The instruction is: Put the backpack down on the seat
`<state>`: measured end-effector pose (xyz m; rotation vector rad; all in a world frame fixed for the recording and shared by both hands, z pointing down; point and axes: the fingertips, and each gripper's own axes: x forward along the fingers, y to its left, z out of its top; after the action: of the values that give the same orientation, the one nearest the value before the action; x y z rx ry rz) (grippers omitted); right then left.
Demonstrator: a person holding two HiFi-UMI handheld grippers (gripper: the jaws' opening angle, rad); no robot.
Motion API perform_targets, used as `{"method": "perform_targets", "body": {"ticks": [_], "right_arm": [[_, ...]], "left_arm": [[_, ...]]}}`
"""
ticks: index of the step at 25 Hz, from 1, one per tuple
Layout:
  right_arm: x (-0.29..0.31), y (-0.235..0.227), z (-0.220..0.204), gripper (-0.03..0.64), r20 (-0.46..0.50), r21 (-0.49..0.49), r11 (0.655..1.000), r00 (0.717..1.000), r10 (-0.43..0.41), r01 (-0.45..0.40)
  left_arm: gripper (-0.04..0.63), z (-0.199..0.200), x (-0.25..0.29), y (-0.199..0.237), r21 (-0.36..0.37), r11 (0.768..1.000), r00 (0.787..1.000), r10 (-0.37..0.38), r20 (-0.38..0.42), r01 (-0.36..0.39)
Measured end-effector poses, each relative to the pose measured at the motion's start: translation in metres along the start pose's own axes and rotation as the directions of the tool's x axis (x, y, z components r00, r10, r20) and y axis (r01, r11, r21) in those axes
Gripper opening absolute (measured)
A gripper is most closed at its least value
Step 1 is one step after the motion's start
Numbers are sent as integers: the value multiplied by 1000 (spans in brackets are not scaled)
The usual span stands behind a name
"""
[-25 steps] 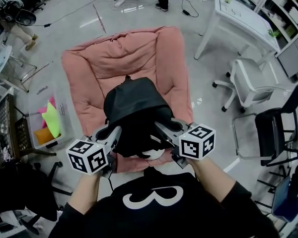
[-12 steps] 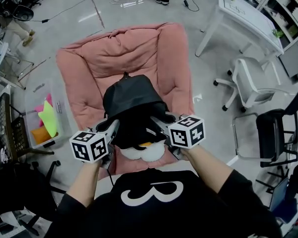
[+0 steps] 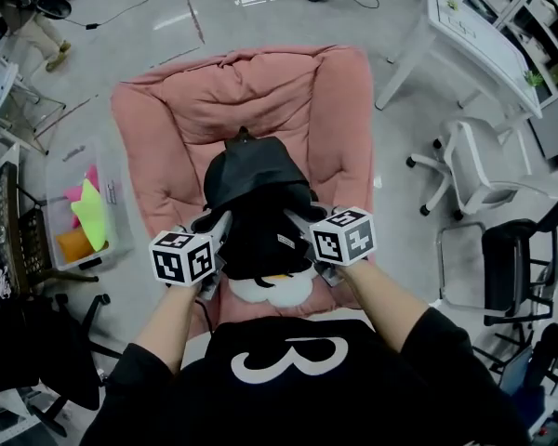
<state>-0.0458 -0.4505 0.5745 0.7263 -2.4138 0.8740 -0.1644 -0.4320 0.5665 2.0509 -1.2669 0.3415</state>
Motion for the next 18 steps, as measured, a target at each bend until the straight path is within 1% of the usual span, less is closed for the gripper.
{"method": "perform_targets", "body": {"ticks": [2,6,9,11,14,17,18], "right_arm": [[9,-5,-1,35,-9,-3,1000,1000,-16,16],[23,-14,0,38,-23,4,1000,999,-24,24],[30,-24,2,48,-45,-5,998,997,-56,56],[35,-30,3,76,-69,-34,995,993,-94,92],[37,-35,3,137,-76,-46,992,990,-121,118],[32,-41,6,243,-56,-39,989,988,-144,142],[29,-42,8,262,-46,-42,988,987,-151,149]], "left_arm": [[20,0,6,6,5,1000,1000,10,-1,-10],[20,2,15,16,40,999,1000,9,1,-9],[20,4,23,23,34,999,1000,-1,3,0],[32,5,27,27,24,1000,1000,-1,-6,1],[114,2,27,33,0,1000,1000,2,-19,-2],[202,-2,22,35,-44,999,1000,-4,-9,3],[233,-3,19,34,-57,998,1000,-19,-5,18]]}}
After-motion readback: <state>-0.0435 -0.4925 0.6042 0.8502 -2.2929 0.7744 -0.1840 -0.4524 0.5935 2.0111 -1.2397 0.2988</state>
